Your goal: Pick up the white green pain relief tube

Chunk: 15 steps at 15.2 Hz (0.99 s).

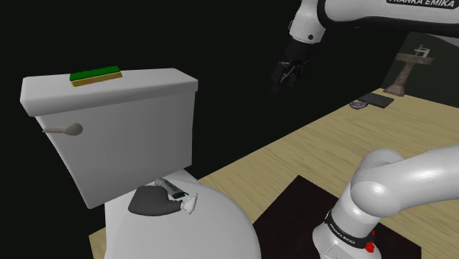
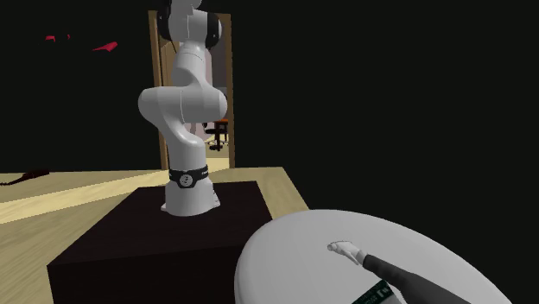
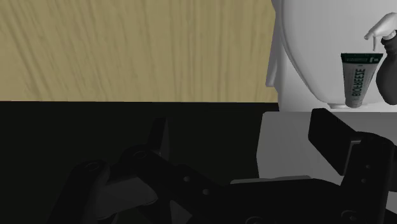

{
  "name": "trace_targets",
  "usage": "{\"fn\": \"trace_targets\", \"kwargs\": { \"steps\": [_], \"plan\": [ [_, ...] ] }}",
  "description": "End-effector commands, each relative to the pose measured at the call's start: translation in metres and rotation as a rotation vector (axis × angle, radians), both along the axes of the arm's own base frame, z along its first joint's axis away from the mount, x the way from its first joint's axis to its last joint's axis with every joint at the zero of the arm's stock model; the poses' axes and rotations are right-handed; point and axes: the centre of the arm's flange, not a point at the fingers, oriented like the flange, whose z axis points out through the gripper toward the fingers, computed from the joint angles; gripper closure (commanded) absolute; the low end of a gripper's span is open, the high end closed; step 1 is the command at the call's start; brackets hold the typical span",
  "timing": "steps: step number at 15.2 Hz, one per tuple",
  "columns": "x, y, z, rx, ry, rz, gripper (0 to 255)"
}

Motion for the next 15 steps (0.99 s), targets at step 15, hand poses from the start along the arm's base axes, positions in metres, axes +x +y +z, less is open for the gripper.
{"fn": "trace_targets", "kwargs": {
  "steps": [15],
  "plan": [
    [0.108, 0.085, -0.123, 0.057, 0.077, 0.043, 0]
  ]
}}
